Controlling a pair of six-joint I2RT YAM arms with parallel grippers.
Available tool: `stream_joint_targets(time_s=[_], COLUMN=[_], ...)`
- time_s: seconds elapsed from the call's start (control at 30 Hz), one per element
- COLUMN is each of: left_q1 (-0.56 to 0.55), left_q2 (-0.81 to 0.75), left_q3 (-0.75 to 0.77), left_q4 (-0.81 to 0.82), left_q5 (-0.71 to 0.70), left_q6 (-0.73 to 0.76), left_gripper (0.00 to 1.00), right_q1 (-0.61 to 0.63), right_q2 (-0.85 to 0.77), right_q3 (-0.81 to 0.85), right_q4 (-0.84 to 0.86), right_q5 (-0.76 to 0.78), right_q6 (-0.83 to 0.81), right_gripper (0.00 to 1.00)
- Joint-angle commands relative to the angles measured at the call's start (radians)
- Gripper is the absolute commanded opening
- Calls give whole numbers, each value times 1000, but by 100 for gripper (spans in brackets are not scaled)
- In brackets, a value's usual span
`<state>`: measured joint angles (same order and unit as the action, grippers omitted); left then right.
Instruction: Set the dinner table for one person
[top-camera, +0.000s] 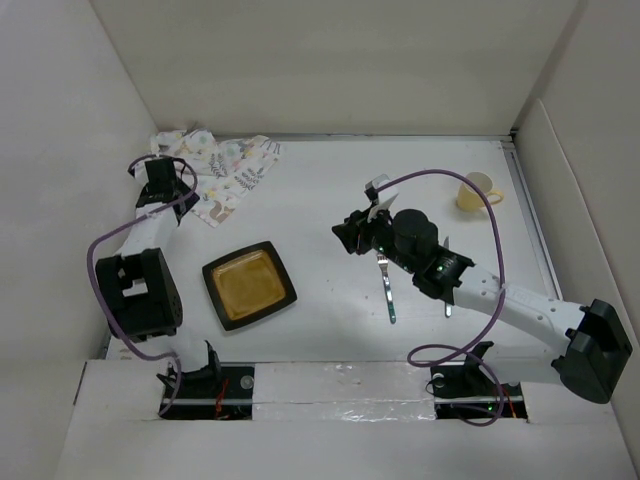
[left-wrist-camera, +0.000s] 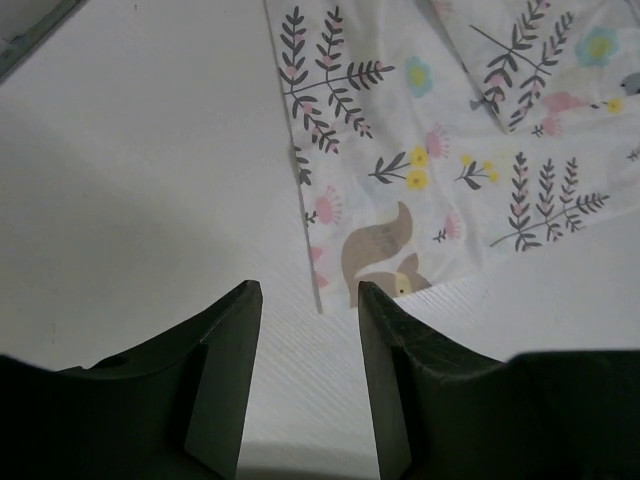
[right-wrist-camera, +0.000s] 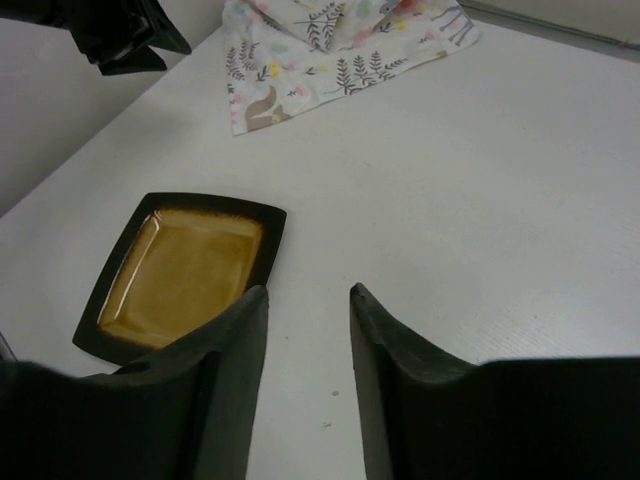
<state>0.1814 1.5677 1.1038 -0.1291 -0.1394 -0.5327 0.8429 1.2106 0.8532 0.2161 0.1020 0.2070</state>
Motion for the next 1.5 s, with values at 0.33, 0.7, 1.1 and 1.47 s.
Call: stream_joint_targets(time_s=[0.33,0.7,1.1,1.47], left_q1=[-52,-71,-271,-603], left_q2=[360,514,568,597], left_q3=[303,378,468,671], left_q4=[-121,-185,-234,-175], left_q5=[-81,-132,-103,116], left_q6=[74,158,203,96], left_gripper=[42,38,0,0], right_q1=[10,10,10,-70], right_q2=[21,44,43,18], right_q3=[20,26,14,1], right_q4=[31,42,55,-18], right_q5=[-16,-21,-4,146], right_q6=[-9,-6,-1,26], right_gripper=[50,51,51,38])
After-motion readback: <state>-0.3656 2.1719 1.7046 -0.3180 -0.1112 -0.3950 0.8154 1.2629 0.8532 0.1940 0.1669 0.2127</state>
